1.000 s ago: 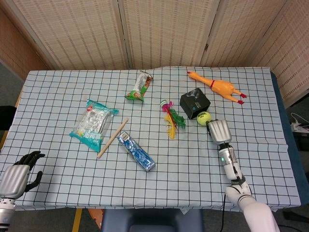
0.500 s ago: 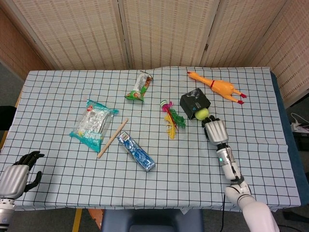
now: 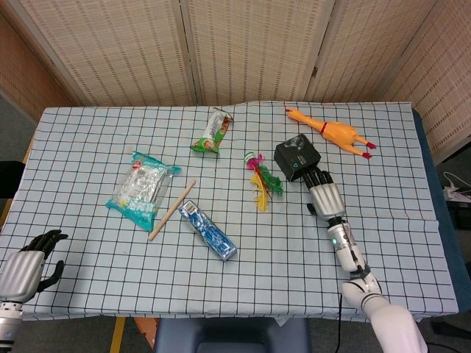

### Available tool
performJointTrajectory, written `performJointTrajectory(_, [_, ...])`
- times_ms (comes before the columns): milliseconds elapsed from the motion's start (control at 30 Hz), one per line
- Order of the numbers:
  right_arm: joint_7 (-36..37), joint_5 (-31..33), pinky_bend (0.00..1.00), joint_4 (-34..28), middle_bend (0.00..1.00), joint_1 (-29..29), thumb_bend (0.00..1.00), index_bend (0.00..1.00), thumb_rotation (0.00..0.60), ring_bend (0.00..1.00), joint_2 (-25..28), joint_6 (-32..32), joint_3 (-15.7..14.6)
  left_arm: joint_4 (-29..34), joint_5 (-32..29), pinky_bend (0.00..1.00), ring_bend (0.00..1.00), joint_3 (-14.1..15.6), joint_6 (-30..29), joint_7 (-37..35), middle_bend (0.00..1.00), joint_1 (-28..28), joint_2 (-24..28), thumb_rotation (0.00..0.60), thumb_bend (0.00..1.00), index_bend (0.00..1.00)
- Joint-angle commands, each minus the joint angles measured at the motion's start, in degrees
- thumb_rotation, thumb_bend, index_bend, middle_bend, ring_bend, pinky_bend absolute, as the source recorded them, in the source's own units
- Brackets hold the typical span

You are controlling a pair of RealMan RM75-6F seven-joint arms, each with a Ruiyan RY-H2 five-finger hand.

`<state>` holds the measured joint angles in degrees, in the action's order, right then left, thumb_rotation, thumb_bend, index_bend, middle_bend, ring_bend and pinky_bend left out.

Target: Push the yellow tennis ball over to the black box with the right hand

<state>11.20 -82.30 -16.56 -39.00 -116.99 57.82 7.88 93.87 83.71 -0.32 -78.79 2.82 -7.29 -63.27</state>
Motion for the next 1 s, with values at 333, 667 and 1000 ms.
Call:
performJointTrajectory(333, [-3.16, 1.28, 0.09, -4.14, 0.01, 1.27, 0.05, 0.05, 0.6, 0.0, 1.26, 3.84, 1.38, 0.07, 0.17, 0.43, 0.17, 0.09, -0.05, -0.35, 0.15, 0.06, 0.17, 0.6, 0.5, 0.24])
performJointTrajectory(667, [-14.47, 0.66, 0.39, -22.44, 0.31, 7.09, 0.06, 0.47, 0.6, 0.19, 9.52, 15.5, 1.29, 0.38, 1.02, 0.43, 0.17, 0.26, -0.65, -1.05, 0.15, 0.24, 0.49, 0.6, 0.5, 0.24])
performJointTrajectory(1000, [-28.39, -1.22, 0.53, -53.57, 0.5, 16.55, 0.06, 0.64, 0.6, 0.36, 25.36, 26.43, -2.04, 0.72, 2.05, 0.43, 0.17, 0.47, -1.56, -2.06, 0.15, 0.56, 0.96, 0.6, 0.5, 0.24])
